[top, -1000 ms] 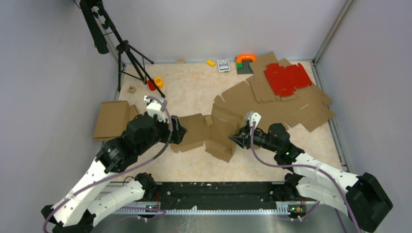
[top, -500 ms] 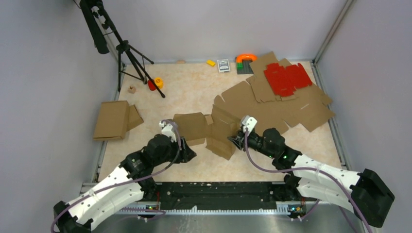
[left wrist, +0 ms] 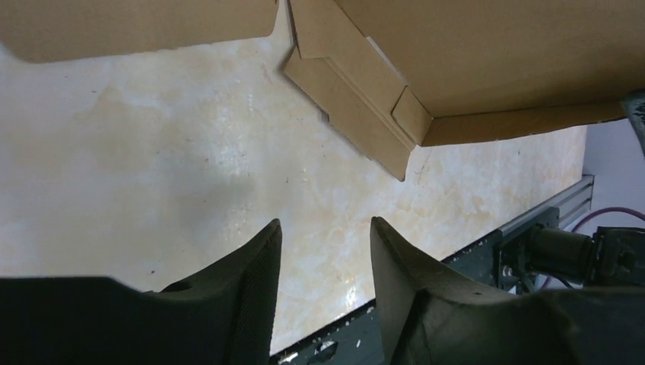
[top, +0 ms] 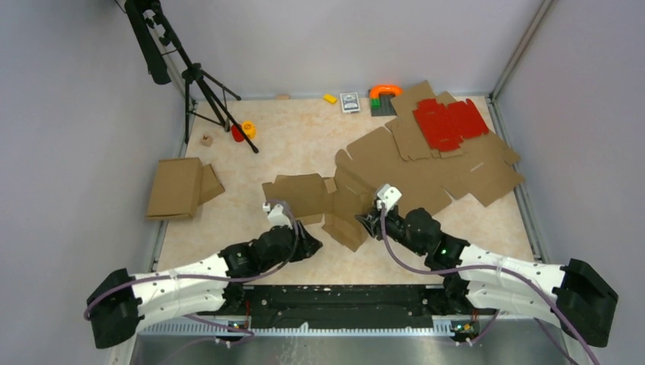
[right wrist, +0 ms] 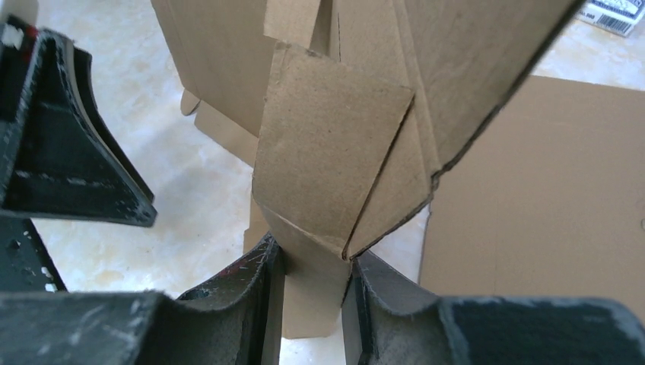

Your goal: Fold the paper box

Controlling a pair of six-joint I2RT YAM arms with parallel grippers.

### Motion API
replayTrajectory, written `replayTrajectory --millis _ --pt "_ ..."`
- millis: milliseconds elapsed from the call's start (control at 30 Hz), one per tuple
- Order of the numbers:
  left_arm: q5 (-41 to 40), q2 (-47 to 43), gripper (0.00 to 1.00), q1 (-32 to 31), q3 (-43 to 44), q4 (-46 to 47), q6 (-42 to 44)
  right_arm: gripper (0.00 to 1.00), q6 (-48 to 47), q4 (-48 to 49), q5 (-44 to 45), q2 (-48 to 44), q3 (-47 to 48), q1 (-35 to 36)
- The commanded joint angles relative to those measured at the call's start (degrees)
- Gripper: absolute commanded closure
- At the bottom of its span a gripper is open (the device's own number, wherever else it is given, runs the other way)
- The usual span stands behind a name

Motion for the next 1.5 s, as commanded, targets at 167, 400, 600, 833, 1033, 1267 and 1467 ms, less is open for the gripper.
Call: replayTrajectory --millis 167,400,600,833,1033,1267,1467 --pt "-11.6 15.72 0.56 -4.36 -2.01 19.87 -13.57 0.76 2.88 -0.91 13.36 4.36 3.47 6.53" --pt "-11.88 24.37 0.58 -3.61 -1.97 26.65 -15.87 0.76 6.23 -0.54 19.44 5.33 3.95 9.66" --pt "-10.23 28.41 0.71 -1.34 -2.4 33.31 -15.11 0.76 7.74 -0.68 20.83 6.81 5.25 10.74" --pt "-9.33 33.54 0.79 -0.07 -2.37 39.04 -15.04 0.76 7.99 -1.35 21.78 8.16 6.61 11.57" --pt "-4.89 37.54 0.78 2.25 -3.79 48.66 -14.08 0.75 8.08 -1.85 22.12 8.39 6.79 11.77" --pt "-2.7 37.42 0.82 3.11 -3.58 53.99 -8.42 0.75 8.1 -2.08 21.9 8.66 6.77 11.88" --pt "-0.4 36.52 0.82 3.72 -1.15 52.47 -4.58 0.75 7.97 -1.98 21.01 8.94 6.6 11.86"
